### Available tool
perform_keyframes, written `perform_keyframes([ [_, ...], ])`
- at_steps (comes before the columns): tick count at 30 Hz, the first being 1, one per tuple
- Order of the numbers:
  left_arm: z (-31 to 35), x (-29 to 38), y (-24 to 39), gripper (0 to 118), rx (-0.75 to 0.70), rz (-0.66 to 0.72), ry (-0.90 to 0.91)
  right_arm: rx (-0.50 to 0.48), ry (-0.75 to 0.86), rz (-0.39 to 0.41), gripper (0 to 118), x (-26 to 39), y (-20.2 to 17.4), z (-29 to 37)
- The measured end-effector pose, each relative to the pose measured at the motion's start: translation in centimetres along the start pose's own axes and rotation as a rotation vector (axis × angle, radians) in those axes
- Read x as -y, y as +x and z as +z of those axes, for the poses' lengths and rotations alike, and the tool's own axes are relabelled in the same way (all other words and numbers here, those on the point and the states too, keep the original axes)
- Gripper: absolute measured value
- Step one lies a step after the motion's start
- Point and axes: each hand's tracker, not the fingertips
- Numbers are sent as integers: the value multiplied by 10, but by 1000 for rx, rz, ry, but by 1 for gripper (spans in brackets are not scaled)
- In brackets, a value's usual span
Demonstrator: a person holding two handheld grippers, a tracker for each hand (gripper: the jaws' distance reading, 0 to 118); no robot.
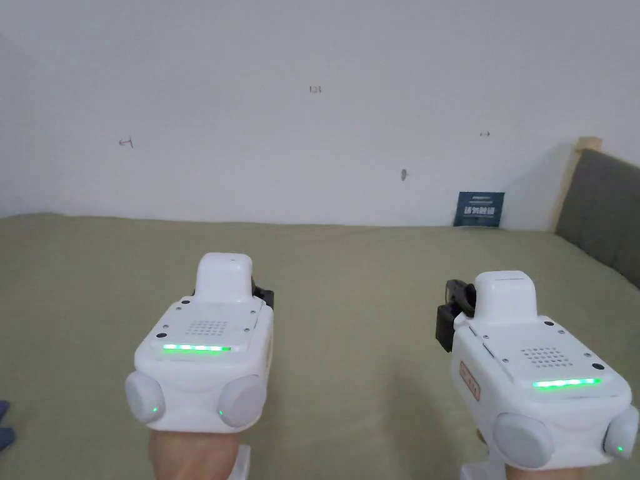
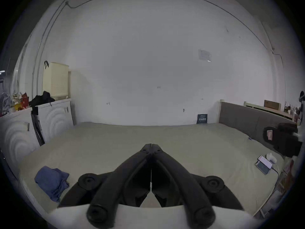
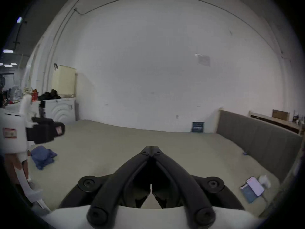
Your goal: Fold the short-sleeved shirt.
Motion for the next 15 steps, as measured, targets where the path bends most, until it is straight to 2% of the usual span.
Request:
perform_keyframes([
  [3,10,-1,10,0,-72,-40,44,24,7,-9,0,0,12,5],
  [15,21,-7,-8,0,-75,-43,42,28,11,-35,0,6,4,9],
])
